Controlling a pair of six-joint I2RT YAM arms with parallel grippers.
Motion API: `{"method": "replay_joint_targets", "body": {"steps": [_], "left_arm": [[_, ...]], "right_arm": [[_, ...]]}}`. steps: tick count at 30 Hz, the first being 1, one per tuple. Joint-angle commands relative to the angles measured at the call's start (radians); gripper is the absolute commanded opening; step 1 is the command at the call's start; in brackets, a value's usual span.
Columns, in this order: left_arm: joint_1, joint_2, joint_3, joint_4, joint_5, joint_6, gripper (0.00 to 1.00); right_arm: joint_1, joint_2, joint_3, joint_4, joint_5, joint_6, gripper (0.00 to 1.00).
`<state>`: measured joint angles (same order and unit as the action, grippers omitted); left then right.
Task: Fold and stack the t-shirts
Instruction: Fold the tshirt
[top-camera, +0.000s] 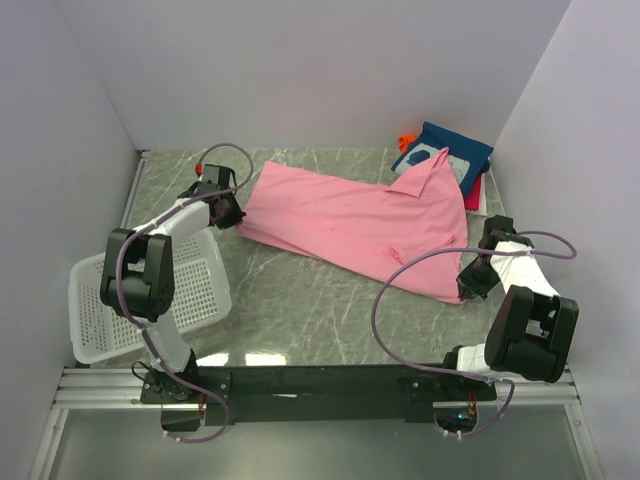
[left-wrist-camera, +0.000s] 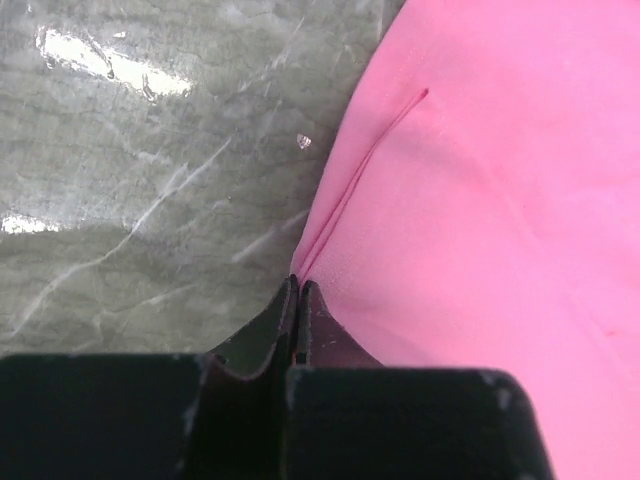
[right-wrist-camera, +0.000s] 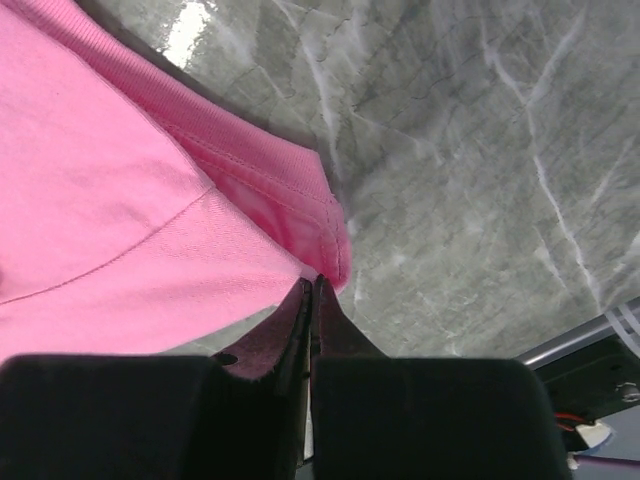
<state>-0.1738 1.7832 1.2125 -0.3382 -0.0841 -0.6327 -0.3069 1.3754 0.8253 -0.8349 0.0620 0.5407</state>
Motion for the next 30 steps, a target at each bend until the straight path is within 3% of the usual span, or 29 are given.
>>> {"method": "replay_joint_targets", "body": {"steps": [1,16,20,22,23,26,30], "left_arm": [[0.000,-0.036,-0.025,0.047,-0.017,-0.010,0.00],[0.000,-0.215,-0.244,0.174,-0.017,0.073,0.00],[0.000,-0.260,-0.298,0.174,0.021,0.102,0.05],[0.000,-0.289,-0.315,0.173,0.032,0.107,0.11],[0.000,-0.301,-0.332,0.169,0.033,0.107,0.20],[0.000,-0.335,-0.349,0.163,0.049,0.108,0.34],[0.000,-0.361,-0.343,0.143,0.076,0.100,0.47]], "right_arm": [[-0.021,-0.016,0.021,-0.036,0.070,-0.031,0.00],[-0.070,-0.070,0.003,-0.058,0.061,-0.073,0.00],[-0.080,-0.082,0.006,-0.072,0.068,-0.070,0.00],[-0.081,-0.087,0.006,-0.081,0.070,-0.070,0.00],[-0.081,-0.088,0.003,-0.082,0.070,-0.067,0.00],[-0.081,-0.101,0.001,-0.093,0.078,-0.061,0.00],[-0.080,-0.113,0.008,-0.112,0.090,-0.051,0.00]]}}
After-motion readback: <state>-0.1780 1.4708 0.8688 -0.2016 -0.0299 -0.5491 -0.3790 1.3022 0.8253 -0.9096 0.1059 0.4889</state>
